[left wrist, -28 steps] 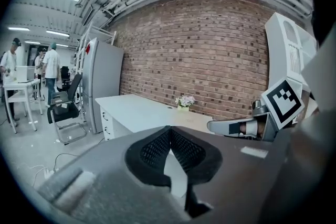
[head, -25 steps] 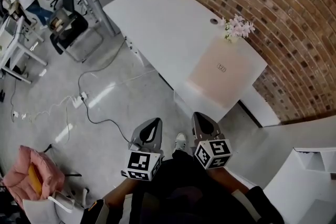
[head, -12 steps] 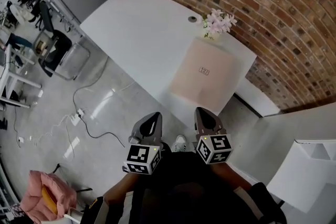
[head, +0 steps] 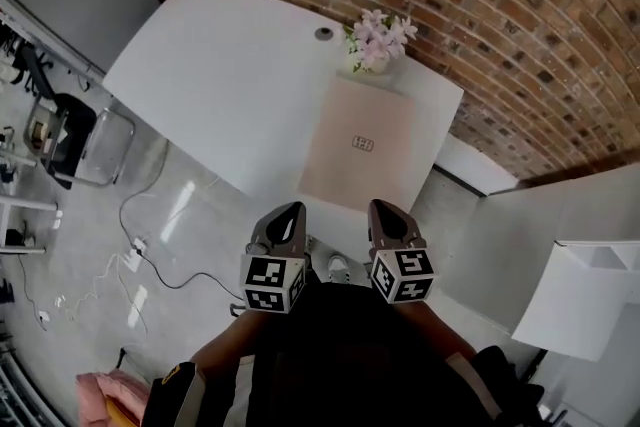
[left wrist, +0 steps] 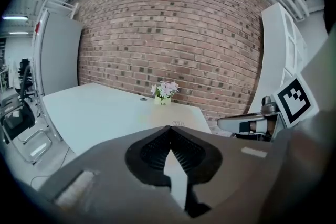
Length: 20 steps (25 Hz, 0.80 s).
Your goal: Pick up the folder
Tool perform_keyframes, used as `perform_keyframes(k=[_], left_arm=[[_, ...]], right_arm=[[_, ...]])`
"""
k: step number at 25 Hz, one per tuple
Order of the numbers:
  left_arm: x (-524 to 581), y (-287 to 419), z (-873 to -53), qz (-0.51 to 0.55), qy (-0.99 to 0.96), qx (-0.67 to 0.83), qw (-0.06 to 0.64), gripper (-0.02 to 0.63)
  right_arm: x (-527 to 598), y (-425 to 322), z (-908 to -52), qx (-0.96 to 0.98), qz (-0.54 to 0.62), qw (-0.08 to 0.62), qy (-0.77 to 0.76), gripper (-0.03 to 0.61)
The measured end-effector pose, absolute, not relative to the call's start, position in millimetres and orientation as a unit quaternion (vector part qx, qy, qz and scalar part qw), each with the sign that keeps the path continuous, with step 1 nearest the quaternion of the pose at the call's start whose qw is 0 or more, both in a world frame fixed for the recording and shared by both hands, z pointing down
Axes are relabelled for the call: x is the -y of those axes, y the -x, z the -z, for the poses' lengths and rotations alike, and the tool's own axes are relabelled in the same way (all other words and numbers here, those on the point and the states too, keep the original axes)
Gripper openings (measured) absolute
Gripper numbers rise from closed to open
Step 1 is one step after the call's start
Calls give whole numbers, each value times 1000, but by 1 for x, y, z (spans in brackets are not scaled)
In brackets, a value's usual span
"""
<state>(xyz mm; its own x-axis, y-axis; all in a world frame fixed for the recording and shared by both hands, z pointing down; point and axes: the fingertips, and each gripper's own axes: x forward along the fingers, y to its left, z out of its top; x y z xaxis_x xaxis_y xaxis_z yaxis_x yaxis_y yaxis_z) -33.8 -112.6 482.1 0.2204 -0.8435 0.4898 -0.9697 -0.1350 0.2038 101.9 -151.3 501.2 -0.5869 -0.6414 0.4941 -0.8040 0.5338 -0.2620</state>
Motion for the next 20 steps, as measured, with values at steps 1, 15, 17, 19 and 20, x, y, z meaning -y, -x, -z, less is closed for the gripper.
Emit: perform_keyframes(k=[1,15,17,19,20], left_arm=[[121,34,-488,-132,-747,603,246,-3],[194,38,-558,-159,-776,524,313,139],[202,38,-569,-165,-775,517,322,176],[210,38,-578,-170,-775,512,330,209],[213,38,-582,-173,-774,509,334,227]], right_arm=[[157,-102,-505,854,-239,176,-427,2],[201,-125,-574,792,-307,220,-480,124],[206,-129,-581,786,-317,217,-485,153],[211,-135,-588,779,-327,212,-491,189],[214,-138,-592,775,-333,211,-494,210]])
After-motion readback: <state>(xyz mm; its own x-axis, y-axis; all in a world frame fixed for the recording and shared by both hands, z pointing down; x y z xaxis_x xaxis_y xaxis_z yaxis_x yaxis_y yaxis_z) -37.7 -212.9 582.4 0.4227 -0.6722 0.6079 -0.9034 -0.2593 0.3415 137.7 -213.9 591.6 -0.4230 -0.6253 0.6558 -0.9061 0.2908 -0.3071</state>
